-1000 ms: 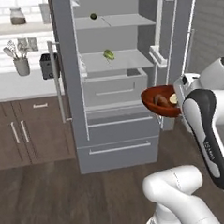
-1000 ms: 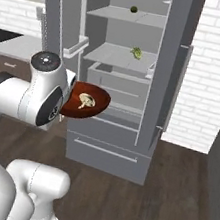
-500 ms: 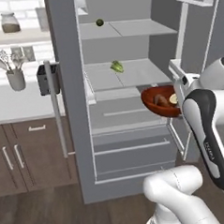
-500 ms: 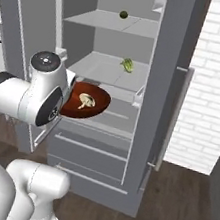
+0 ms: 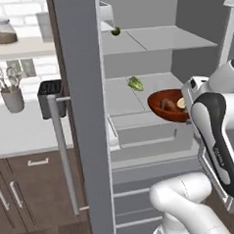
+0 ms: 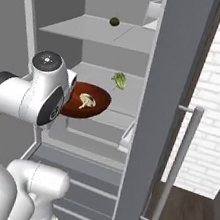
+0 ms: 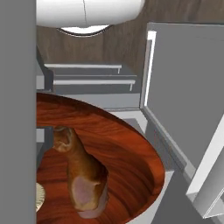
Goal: Pick the chicken drumstick and mushroom from their plates and place them in the bowl. Then put the bowl in the fridge.
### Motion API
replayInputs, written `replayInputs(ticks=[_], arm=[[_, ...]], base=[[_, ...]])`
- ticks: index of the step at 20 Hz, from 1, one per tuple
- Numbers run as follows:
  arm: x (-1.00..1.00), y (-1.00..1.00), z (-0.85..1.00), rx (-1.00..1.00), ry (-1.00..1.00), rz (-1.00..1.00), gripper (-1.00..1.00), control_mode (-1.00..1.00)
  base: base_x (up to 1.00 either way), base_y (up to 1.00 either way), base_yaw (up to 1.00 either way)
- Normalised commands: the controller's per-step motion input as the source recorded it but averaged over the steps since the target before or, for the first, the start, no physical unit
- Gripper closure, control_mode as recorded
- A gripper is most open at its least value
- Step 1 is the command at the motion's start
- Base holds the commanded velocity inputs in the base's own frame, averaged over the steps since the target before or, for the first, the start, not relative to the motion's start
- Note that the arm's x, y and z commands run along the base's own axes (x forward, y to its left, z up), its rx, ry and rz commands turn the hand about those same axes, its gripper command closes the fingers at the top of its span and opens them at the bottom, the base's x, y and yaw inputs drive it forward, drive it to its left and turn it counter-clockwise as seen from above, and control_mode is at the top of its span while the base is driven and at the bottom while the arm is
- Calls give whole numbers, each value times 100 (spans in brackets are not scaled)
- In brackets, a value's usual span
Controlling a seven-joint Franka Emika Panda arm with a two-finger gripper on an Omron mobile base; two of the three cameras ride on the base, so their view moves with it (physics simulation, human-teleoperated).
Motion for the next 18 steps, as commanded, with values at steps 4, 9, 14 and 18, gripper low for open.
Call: replayInputs(ticks=[4, 9, 14, 18], arm=[[0, 0, 0, 0, 0, 0, 100, 100], [0, 0, 0, 0, 0, 0, 100, 100], [0, 0, 0, 0, 0, 0, 100, 100], [0, 0, 0, 0, 0, 0, 100, 100]], base=[[66, 11, 0], [50, 0, 0], [14, 0, -17], [8, 0, -21]])
